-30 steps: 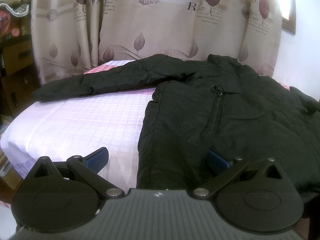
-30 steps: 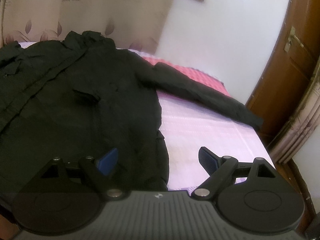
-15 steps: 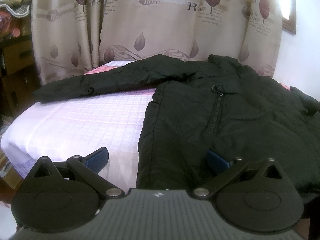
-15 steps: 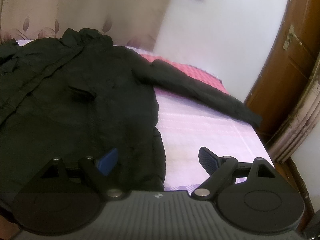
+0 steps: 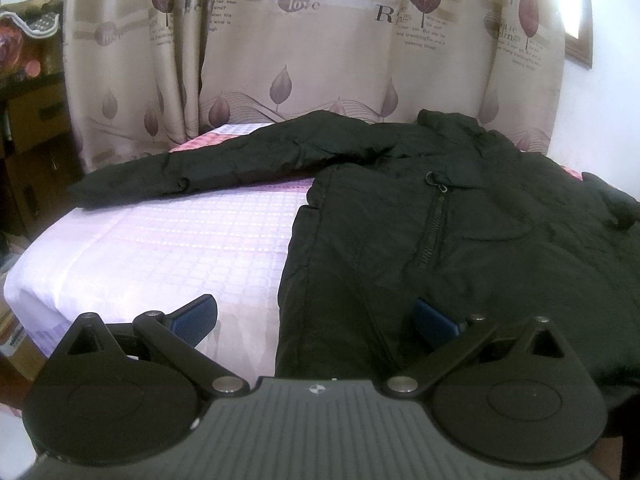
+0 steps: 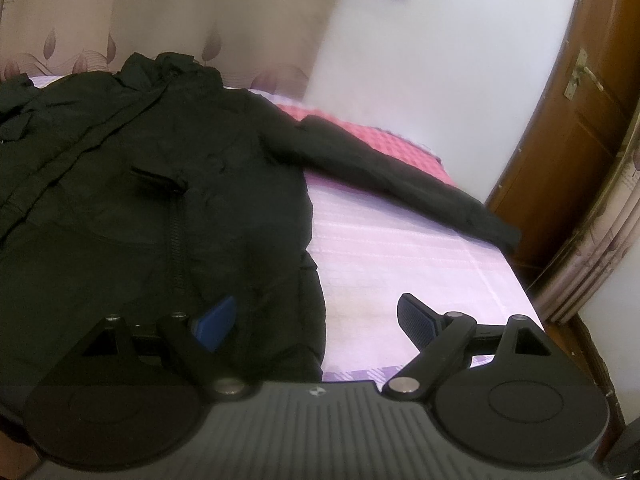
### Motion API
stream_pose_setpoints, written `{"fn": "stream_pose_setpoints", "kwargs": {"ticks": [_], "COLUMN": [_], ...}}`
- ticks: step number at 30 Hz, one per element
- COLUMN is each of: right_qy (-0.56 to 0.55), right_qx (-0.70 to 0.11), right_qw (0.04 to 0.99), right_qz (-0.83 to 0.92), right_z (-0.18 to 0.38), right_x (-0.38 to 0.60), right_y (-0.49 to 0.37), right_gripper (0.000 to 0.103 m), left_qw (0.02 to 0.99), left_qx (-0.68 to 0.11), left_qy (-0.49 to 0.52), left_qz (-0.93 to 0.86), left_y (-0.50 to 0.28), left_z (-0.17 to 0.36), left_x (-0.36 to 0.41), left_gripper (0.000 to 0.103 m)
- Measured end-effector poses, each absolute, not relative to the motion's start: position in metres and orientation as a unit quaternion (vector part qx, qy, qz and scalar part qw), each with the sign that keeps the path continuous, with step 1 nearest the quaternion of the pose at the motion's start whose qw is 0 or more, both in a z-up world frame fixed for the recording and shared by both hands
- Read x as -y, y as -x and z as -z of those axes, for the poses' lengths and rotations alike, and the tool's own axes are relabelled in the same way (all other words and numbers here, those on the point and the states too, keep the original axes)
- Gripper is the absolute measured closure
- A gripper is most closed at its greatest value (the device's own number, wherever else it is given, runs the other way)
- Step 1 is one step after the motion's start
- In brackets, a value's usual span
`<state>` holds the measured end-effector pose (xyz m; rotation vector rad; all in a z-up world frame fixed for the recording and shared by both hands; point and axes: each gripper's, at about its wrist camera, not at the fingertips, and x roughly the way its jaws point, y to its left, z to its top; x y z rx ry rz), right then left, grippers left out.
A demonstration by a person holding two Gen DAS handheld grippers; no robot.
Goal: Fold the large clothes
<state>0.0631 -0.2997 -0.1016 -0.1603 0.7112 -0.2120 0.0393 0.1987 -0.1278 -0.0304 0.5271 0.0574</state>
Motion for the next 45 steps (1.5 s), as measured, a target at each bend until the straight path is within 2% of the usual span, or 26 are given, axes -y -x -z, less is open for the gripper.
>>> {"fn": "stream_pose_setpoints", "kwargs": {"ticks": [35, 45], "right_qy": [0.081, 0.074], "right_qx": [-0.355, -0.351], "right_qw": [0.925, 0.928], "right_qz": [0.106, 0.098], "right_z": [0.109, 0.111], "right_x": [0.303, 0.306], "right_y": [-0.066, -0.06], "right_gripper": [0.012, 0.011], "left_qw": [0.965, 0.97], "left_qx": [-0.258, -0.237], "left_qy": [0.017, -0.016], "left_qz": [-0.036, -0.057], "left_y": [-0.04, -0.035], "left_z": [0.129, 0.108], "left_x": [-0.199, -0.184], "left_gripper": [0.0, 0.0]}}
